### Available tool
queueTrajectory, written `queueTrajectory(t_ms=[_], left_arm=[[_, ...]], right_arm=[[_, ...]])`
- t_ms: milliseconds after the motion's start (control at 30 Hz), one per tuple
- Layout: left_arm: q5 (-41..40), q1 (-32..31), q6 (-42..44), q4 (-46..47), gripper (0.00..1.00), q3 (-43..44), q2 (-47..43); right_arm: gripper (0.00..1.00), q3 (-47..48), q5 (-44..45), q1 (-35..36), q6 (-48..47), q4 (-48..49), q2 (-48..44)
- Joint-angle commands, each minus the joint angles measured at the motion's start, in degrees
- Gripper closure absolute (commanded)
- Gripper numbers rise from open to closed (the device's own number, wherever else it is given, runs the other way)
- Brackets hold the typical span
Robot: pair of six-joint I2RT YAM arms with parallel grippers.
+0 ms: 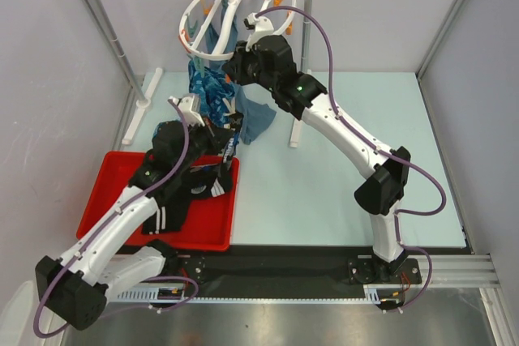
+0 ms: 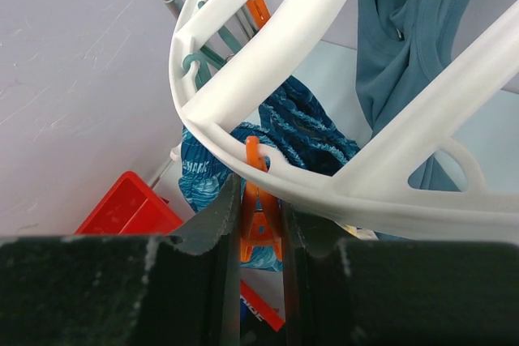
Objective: Clip the socks to the hanger
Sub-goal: Pick up the sock from the bin, then clamp the sock onto the hanger.
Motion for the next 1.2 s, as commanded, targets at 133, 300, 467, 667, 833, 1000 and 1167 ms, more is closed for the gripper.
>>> queueTrajectory(t_ms=[133, 300, 467, 667, 833, 1000, 1167], left_arm=[[-3.54, -0.22, 7.47, 3.83, 1.00, 5.77, 3.13], [-9.33, -0.14, 8.88, 4.09, 1.00, 6.74, 3.05], [-10.57, 0.30, 10.37, 4.62, 1.00, 8.41, 3.04], [-10.04, 0.66, 10.90, 5.06, 1.00, 10.61, 4.63], [-8.91, 0.83, 10.73, 6.55, 1.00, 11.66, 5.50], [-8.29, 0.92, 10.64, 6.99, 1.00, 12.02, 6.82], [-7.33, 0.92, 10.55, 7.25, 1.00, 12.37, 7.53]], right_arm=[[1.00, 1.79, 2.66, 1.14, 0.39, 0.00, -2.63], [1.00, 2.67, 6.52, 1.14, 1.09, -1.75, -2.28], [1.00, 3.64, 8.72, 1.06, 1.97, -2.90, -1.75], [1.00, 5.04, 9.69, 1.14, 3.91, -4.56, -0.79], [1.00, 5.13, 9.52, 1.23, 5.14, -5.10, -0.61], [1.00, 5.48, 9.25, 1.23, 5.23, -5.18, -0.61], [1.00, 5.40, 8.73, 1.06, 5.14, -5.10, -0.35]])
